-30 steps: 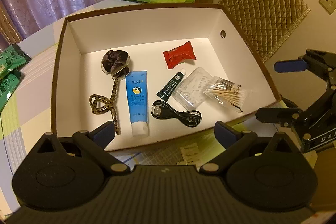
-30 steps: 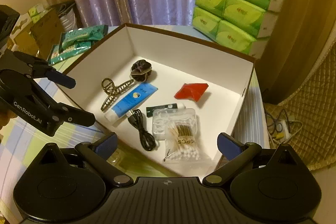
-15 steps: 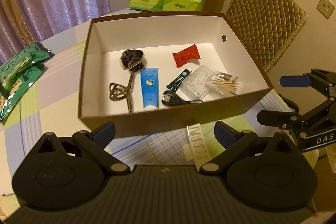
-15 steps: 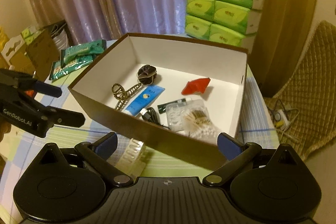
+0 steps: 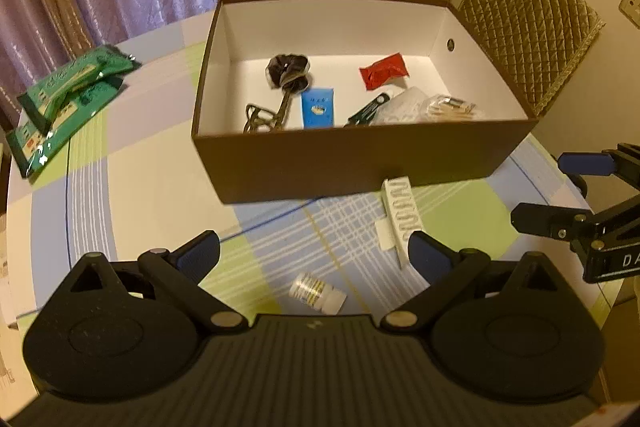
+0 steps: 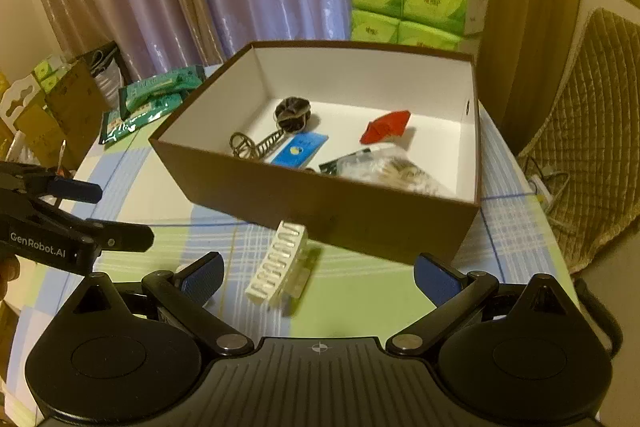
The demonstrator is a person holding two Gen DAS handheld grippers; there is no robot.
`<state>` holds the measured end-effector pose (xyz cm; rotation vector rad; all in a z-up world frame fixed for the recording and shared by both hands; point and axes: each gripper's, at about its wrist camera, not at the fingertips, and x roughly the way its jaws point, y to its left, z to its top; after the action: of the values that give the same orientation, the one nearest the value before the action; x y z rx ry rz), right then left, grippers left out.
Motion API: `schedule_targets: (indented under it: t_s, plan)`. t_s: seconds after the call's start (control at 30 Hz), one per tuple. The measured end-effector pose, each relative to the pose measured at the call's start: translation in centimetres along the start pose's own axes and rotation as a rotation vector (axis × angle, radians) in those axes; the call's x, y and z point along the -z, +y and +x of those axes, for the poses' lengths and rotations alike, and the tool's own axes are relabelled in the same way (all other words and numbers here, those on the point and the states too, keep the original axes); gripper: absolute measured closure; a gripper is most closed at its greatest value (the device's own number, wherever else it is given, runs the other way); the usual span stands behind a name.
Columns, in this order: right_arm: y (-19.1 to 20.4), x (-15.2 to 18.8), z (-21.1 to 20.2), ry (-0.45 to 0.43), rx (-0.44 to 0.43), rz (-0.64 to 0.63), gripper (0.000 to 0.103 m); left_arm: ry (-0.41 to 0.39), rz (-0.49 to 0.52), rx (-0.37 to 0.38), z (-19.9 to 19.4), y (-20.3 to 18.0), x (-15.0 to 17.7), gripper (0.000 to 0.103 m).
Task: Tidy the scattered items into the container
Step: 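Withdraw both tools from the box toward the pill bottle and clip holder, then grasp the white pill bottle with the left gripper while the right grasps the white clip holder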
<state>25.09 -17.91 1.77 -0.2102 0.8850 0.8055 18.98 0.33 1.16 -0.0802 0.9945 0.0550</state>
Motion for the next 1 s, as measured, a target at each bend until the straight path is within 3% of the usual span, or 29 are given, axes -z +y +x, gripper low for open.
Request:
schedule_targets:
  t_s: [0.37,1.0]
  plan:
    - [0.5,2.6,2.0,0.067,0.007,0.053,0.004,0.034,-0.016,-0.009,1.0,0.8,3.8,0.004]
    - [-0.1,5.2,5.5,0.159,0.034,0.077,0.004,0.046,0.119,0.043,5.6,0.6,6.8,0.005]
